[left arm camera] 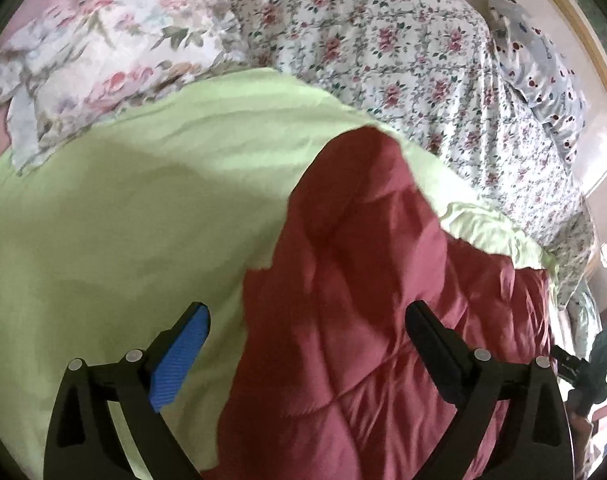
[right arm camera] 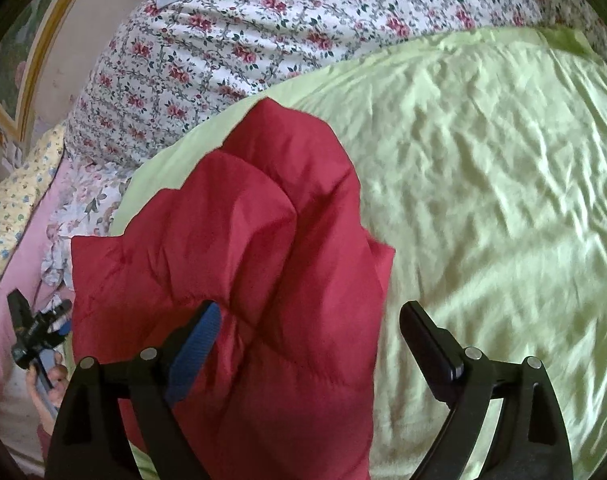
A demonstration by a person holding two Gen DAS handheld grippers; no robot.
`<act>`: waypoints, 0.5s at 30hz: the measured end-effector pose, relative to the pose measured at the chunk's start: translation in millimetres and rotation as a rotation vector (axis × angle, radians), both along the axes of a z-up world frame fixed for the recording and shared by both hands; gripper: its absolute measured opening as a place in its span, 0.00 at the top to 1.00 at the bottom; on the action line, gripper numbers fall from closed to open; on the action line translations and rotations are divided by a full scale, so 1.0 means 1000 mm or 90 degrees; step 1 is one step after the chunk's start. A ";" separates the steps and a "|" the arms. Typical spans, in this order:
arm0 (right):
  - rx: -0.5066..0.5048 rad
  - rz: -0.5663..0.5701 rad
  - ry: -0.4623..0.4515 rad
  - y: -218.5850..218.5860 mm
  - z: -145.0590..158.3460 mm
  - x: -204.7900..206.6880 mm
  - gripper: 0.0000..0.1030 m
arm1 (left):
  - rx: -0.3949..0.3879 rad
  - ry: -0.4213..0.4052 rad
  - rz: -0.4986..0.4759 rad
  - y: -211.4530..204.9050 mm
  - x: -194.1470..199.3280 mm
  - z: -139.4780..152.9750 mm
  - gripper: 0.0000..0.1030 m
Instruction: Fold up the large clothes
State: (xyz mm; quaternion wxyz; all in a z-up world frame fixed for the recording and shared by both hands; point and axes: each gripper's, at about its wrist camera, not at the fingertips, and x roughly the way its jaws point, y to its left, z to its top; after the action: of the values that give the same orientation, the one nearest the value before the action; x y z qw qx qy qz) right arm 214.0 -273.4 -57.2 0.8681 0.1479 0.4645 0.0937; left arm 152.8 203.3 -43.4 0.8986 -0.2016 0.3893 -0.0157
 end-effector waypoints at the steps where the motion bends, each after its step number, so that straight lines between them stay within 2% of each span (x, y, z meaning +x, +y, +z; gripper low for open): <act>1: -0.009 0.003 -0.004 0.002 0.002 0.003 0.10 | 0.005 -0.002 -0.002 -0.003 0.004 0.001 0.04; 8: -0.015 0.001 -0.022 0.005 0.014 0.033 0.10 | 0.036 -0.015 -0.003 -0.016 0.035 0.012 0.04; 12: -0.002 0.003 -0.023 0.009 0.019 0.060 0.10 | 0.069 -0.002 -0.003 -0.025 0.059 0.009 0.06; 14: 0.002 0.003 -0.019 0.012 0.019 0.072 0.10 | 0.076 0.008 -0.005 -0.030 0.068 0.007 0.13; 15: 0.004 0.005 -0.015 0.013 0.017 0.078 0.10 | 0.072 0.017 -0.012 -0.031 0.073 0.004 0.29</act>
State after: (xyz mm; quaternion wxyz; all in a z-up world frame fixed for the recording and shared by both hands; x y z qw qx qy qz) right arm 292.5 -260.0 -40.1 0.8727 0.1478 0.4544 0.1003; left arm 226.1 172.3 -39.8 0.9031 -0.1469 0.4034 0.0009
